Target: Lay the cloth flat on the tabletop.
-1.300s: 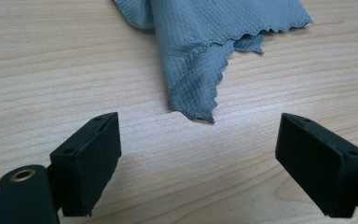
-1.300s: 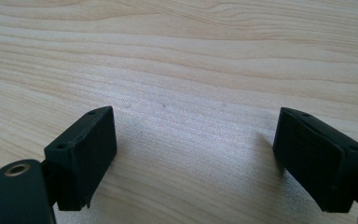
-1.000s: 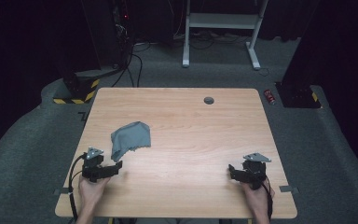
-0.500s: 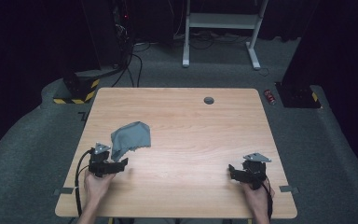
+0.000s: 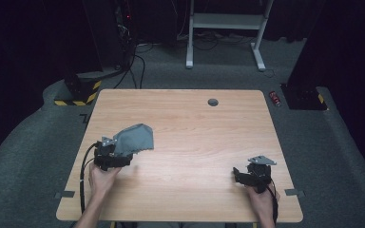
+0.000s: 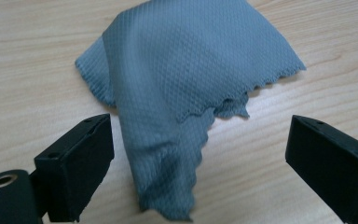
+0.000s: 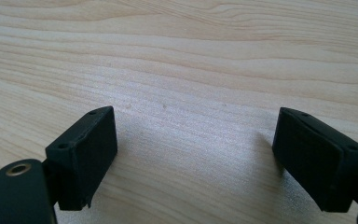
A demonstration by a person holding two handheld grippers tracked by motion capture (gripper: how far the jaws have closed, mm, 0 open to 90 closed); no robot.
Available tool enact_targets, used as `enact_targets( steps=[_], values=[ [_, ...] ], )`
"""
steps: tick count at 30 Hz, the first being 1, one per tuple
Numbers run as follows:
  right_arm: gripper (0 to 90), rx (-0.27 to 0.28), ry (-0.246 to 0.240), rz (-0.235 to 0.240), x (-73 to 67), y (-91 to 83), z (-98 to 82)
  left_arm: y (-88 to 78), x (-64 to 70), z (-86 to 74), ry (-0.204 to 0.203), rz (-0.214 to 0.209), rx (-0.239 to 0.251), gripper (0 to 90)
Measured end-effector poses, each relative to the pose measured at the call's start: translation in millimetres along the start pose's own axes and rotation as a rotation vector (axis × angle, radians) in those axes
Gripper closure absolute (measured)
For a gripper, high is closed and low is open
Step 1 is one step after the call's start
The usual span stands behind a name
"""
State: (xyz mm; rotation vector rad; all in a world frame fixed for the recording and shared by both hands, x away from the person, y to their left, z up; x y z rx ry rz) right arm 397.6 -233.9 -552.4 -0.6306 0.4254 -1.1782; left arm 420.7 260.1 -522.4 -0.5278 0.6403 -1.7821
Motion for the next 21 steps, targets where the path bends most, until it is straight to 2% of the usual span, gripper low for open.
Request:
enact_targets(
  steps=[11,14,19,21],
  values=[
    [13.7,0.000,0.000,0.000,0.0,0.1,0.1,20.7,5.7,22.8,0.010,0.006,-0.004,9.1],
    [13.6,0.001,0.001,0.000,-0.1,0.2,0.1,28.4,4.6,24.8,0.003,0.003,-0.037,8.8],
    [13.7,-0.001,0.001,-0.001,-0.1,0.2,0.2,39.6,5.8,29.7,-0.002,0.012,-0.045,9.0],
    [13.7,-0.001,0.002,-0.001,-0.1,0.2,0.2,44.5,5.7,31.1,0.005,0.018,-0.071,9.4]
  ],
)
Point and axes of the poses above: each handheld gripper's, and its own axes: y roughly forward along the jaws, z roughly out of its top, x roughly to its right, the point moved 4 cm from there along y, roughly forward along the jaws, and after that the axes turned 4 degrees about x, right-handed, at the moved point
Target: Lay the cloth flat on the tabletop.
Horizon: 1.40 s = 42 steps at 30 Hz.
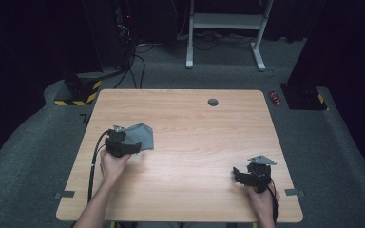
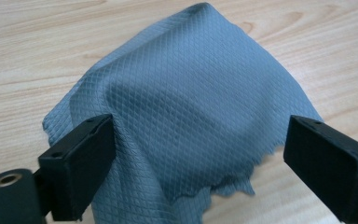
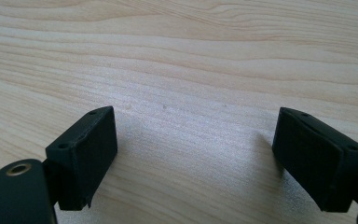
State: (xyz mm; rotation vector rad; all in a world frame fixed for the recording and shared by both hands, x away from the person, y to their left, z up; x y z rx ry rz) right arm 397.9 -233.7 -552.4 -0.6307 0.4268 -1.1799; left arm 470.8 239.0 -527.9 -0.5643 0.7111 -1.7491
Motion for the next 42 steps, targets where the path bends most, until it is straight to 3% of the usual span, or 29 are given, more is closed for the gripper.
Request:
enact_targets(
  steps=[6,13,19,33,39,42],
  values=[
    [13.7,0.000,0.000,0.000,0.0,0.0,0.0,11.5,2.4,1.6,0.031,0.021,-0.035,10.0],
    [13.7,0.000,0.000,0.000,0.0,0.0,0.0,19.7,0.0,-1.8,0.023,0.037,-0.067,18.4],
    [13.7,0.000,0.000,0.000,0.0,0.0,0.0,19.7,-0.4,-1.6,0.017,0.029,-0.066,21.0],
    [13.7,0.000,0.000,0.000,0.0,0.0,0.0,11.8,-4.0,-0.2,0.041,0.018,-0.050,70.8],
    [13.7,0.000,0.000,0.000,0.0,0.0,0.0,9.2,-4.2,1.0,0.002,-0.038,-0.038,77.8],
    [13.7,0.000,0.000,0.000,0.0,0.0,0.0,5.8,-2.2,2.6,0.009,-0.056,-0.030,78.7]
  ],
)
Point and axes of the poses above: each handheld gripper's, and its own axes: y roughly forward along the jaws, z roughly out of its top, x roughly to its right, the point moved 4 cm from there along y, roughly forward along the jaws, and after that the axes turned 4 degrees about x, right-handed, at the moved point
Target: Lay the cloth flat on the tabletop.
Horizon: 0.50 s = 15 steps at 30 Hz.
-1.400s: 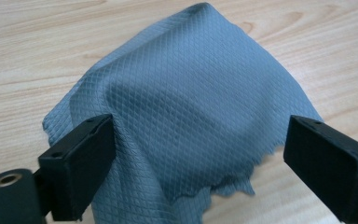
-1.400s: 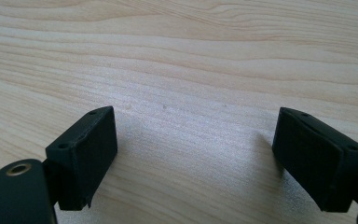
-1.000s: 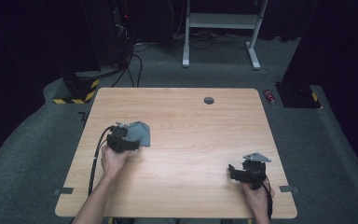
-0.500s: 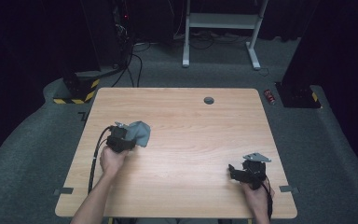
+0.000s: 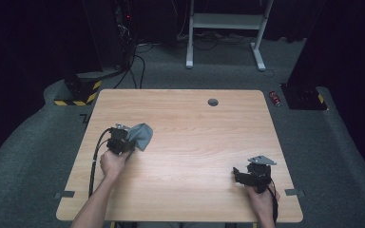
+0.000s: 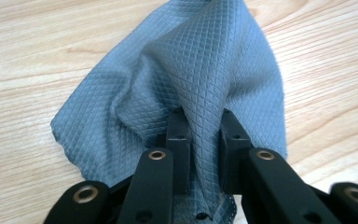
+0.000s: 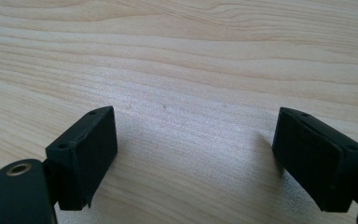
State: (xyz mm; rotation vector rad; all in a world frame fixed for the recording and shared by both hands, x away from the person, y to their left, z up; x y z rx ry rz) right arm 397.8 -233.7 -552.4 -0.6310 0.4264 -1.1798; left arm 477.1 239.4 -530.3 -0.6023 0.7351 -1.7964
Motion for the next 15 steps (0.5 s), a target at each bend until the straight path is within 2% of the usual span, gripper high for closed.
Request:
enact_targets(
  steps=[7,15],
  values=[
    [13.7,0.000,0.000,0.000,0.0,0.0,0.0,-6.7,7.1,2.9,0.013,-0.033,0.020,79.3],
    [13.7,0.000,0.000,0.000,0.0,0.0,0.0,-13.3,16.8,6.3,0.006,-0.089,0.053,79.5]
  ],
)
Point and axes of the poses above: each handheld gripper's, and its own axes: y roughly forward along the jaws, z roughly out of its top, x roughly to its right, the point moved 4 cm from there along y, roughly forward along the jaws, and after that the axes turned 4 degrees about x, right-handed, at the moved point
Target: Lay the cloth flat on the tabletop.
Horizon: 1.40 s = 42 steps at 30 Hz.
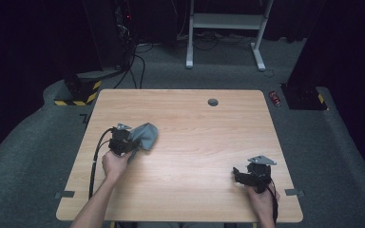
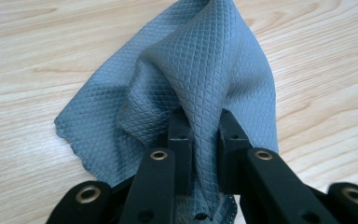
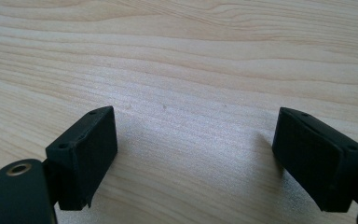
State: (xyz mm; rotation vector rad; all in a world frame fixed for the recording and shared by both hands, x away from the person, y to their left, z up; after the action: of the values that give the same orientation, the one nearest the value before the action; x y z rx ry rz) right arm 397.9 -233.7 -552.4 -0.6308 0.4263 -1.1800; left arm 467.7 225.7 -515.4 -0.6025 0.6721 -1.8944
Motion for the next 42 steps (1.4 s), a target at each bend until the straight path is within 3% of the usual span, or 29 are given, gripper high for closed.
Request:
enact_targets(
  steps=[21,27,42],
  values=[
    [13.7,0.000,0.000,0.000,0.0,0.0,0.0,-9.8,42.8,8.1,0.082,-0.095,0.063,79.4],
    [13.7,0.000,0.000,0.000,0.0,0.0,0.0,-8.6,61.7,13.1,0.152,-0.113,0.059,79.3],
    [13.7,-0.001,-0.002,0.000,0.1,0.0,0.0,0.1,98.1,21.7,0.200,-0.199,0.062,79.3]
  ],
)
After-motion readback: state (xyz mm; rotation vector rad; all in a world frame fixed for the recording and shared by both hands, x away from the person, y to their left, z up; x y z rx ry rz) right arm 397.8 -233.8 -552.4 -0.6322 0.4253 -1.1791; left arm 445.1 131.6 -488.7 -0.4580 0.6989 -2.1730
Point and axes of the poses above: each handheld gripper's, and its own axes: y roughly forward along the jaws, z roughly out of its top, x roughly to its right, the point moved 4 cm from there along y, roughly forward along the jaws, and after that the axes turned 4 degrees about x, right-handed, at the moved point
